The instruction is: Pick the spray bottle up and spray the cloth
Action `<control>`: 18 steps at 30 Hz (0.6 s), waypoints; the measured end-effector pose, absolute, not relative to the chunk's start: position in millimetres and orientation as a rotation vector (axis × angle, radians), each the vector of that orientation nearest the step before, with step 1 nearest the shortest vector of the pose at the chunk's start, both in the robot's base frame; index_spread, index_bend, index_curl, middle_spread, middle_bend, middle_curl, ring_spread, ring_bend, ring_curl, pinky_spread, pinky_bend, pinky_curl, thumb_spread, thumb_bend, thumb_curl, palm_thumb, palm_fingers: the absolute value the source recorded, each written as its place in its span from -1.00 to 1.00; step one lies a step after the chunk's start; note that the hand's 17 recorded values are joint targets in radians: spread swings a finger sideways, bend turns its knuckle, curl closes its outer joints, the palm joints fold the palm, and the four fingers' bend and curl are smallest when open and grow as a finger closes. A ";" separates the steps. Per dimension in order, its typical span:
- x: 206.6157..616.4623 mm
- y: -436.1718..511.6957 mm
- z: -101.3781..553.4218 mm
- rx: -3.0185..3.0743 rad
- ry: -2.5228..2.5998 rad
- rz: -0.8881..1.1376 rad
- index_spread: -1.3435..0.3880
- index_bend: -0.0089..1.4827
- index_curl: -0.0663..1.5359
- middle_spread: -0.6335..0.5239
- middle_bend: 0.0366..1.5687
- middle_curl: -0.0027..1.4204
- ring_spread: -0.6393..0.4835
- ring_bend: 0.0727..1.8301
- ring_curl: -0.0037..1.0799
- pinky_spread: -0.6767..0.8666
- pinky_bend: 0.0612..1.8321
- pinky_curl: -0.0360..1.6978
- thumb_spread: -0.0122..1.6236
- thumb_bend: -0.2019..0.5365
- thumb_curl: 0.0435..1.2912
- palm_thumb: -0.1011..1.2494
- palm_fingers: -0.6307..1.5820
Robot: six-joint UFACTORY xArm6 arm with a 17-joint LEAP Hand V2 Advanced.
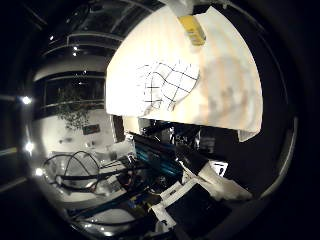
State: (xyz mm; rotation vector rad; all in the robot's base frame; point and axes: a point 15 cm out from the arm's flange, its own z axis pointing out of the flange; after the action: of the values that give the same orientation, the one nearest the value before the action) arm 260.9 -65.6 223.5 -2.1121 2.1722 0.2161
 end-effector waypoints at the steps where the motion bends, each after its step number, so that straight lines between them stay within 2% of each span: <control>1: 262.6 -60.8 223.4 -2.082 2.185 0.224 0.21 -0.77 -0.53 0.32 -0.79 -0.56 0.56 -0.86 -0.59 0.37 -0.78 -0.58 0.17 -0.53 -0.55 0.14 -0.37; 8: 302.8 -16.8 234.0 -1.740 2.121 0.266 0.31 -0.79 -0.57 0.39 -0.79 -0.55 0.56 -0.84 -0.55 0.37 -0.73 -0.57 0.21 -0.52 -0.55 0.13 -0.35; 12: 288.0 1.1 191.7 -1.601 2.156 0.361 0.34 -0.80 -0.59 0.43 -0.78 -0.54 0.56 -0.81 -0.53 0.37 -0.70 -0.57 0.21 -0.52 -0.55 0.13 -0.36; 15: 297.3 -4.2 183.7 -1.520 2.174 0.318 0.37 -0.81 -0.60 0.46 -0.78 -0.54 0.57 -0.79 -0.52 0.37 -0.68 -0.57 0.21 -0.52 -0.55 0.13 -0.37; 18: 306.4 -3.2 173.9 -1.411 2.193 0.356 0.39 -0.80 -0.61 0.48 -0.78 -0.54 0.58 -0.77 -0.51 0.36 -0.65 -0.56 0.21 -0.52 -0.55 0.13 -0.38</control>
State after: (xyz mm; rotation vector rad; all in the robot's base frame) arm 306.4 -3.2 173.9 -1.4109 2.1931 0.3557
